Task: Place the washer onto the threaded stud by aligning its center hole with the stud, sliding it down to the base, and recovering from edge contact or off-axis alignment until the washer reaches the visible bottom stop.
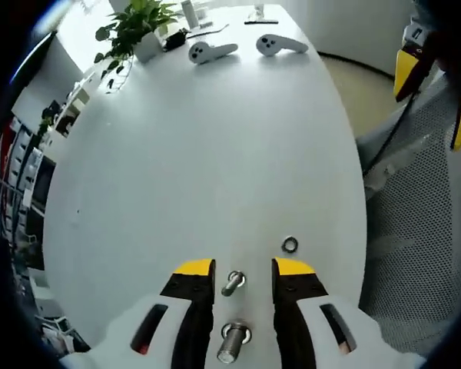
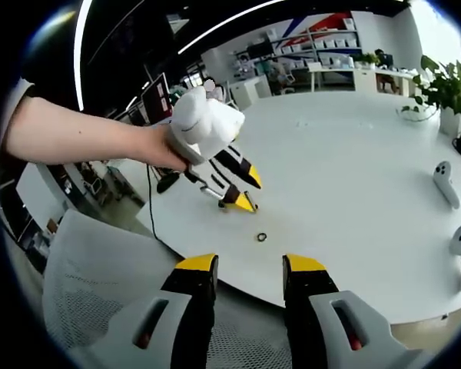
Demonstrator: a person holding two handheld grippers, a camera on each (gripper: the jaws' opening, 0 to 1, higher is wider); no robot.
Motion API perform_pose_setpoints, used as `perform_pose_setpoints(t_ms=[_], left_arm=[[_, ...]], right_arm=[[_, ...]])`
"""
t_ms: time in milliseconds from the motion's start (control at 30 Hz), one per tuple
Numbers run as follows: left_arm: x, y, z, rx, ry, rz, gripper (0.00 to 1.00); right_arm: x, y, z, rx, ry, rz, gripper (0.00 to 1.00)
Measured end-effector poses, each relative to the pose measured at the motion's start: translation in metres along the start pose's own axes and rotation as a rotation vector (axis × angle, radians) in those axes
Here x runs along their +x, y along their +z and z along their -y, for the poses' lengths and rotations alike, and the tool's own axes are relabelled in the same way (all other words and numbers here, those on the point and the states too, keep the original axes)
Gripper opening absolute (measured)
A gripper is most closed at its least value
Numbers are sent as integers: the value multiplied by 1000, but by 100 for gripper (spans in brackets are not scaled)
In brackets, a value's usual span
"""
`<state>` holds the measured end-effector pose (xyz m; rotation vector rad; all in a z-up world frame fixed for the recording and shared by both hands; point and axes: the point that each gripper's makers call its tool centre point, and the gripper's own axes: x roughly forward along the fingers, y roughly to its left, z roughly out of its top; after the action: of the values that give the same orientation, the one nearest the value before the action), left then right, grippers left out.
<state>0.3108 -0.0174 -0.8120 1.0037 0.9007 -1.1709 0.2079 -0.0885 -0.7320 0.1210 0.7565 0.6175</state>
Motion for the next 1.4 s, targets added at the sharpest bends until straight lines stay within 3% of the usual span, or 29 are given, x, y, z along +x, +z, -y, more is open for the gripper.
perform_pose_setpoints(t_ms=[167, 500, 633, 767, 867, 1067, 1167, 1400], left_arm=[[13, 0, 12, 37, -37, -20, 27], [36, -6, 29, 34, -92, -62, 24], [48, -14, 37, -53, -130, -101, 22], [57, -19, 38, -56, -126, -126, 21], [57, -16, 35, -93, -116, -111, 19], [57, -17, 37, -75, -122, -119, 16], [58, -17, 34, -76, -119, -124, 10], [59, -18, 36, -76, -122, -144, 10]], right_arm=[[0, 0, 1, 5, -4, 4, 36], [-1, 1, 1, 5, -7, 5, 36], [0, 0, 1, 4, -7, 4, 36], [0, 1, 2, 8, -10, 6, 36], [-1, 1, 2, 9, -11, 8, 36], [0, 1, 2, 8, -11, 7, 36], [0, 1, 2, 9, -12, 8, 35], [-1, 1, 2, 10, -11, 8, 35]])
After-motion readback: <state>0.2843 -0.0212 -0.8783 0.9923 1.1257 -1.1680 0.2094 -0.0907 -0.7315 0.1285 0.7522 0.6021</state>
